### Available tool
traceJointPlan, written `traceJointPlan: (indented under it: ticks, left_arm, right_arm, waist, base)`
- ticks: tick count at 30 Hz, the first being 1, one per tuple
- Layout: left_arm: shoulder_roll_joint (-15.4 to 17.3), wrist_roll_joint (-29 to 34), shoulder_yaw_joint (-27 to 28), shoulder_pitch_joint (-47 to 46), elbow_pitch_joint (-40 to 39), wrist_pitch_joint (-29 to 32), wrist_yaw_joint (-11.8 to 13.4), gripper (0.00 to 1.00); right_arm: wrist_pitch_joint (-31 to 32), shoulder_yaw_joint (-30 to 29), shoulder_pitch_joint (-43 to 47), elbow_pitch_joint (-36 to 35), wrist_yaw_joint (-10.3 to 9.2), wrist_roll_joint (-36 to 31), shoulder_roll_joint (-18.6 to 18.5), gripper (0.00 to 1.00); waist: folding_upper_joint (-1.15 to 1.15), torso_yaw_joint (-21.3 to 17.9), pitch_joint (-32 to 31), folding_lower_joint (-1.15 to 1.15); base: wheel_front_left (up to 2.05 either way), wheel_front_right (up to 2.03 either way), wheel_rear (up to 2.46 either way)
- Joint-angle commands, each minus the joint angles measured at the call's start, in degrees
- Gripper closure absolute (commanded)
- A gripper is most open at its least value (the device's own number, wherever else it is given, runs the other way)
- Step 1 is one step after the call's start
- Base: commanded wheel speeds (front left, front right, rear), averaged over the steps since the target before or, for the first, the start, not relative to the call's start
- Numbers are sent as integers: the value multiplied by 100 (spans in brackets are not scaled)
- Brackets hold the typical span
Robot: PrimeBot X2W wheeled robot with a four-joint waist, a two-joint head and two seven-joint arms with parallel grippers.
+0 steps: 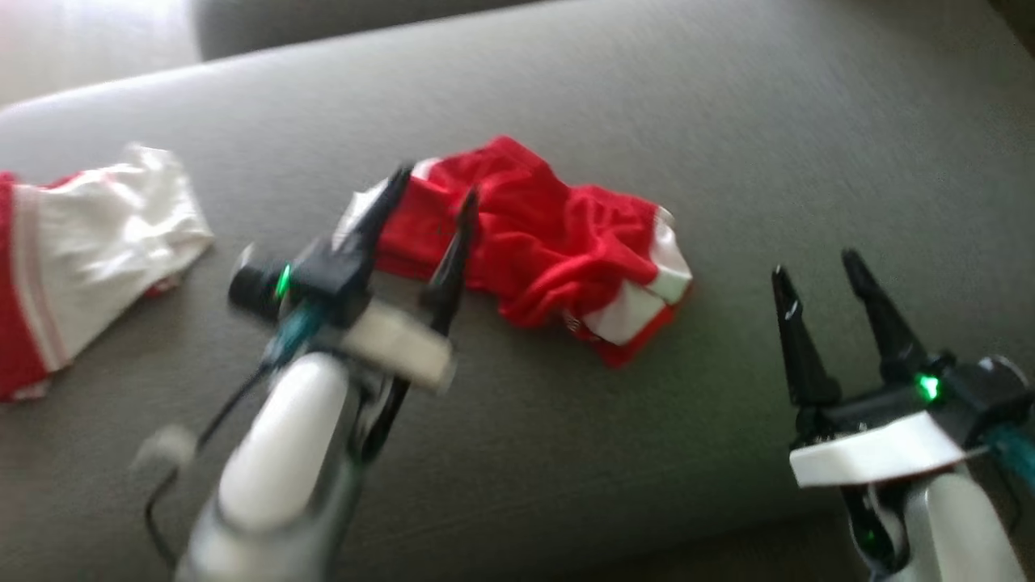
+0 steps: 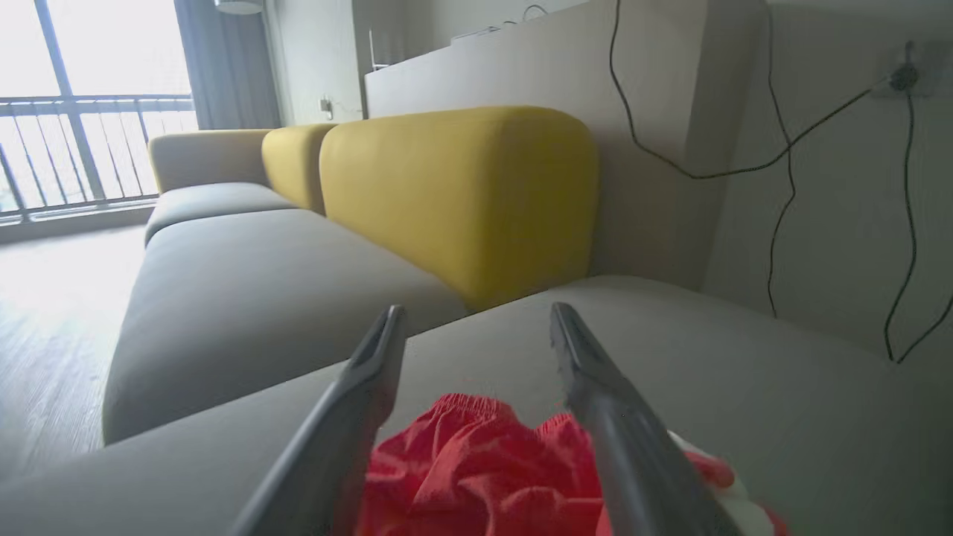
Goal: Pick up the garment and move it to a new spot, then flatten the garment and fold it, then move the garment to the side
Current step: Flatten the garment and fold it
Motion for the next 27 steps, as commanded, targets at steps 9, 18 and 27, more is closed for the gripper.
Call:
traceJointPlan:
  ticks: [9, 18, 27]
  left_arm:
    - [-4, -35, -1172, -2475, 1388, 700, -184, 0]
    - [-6, -1148, -2876, -3850, 2943, 2215, -189, 0]
    - [-7, -1524, -3581, -4259, 3608, 3325, -189, 0]
  right_arm:
    - [-36, 85, -505, -292, -1, 232, -61, 0]
    - [-36, 230, -615, -322, -1, 438, -61, 0]
    - [-36, 256, -622, -339, -1, 484, -61, 0]
  waist:
    - [0, -1138, 1094, -1]
    - [0, -1625, 1445, -1]
    - [0, -1734, 1532, -1]
  base:
    - [0, 0, 0]
    - [0, 0, 0]
    - [0, 0, 0]
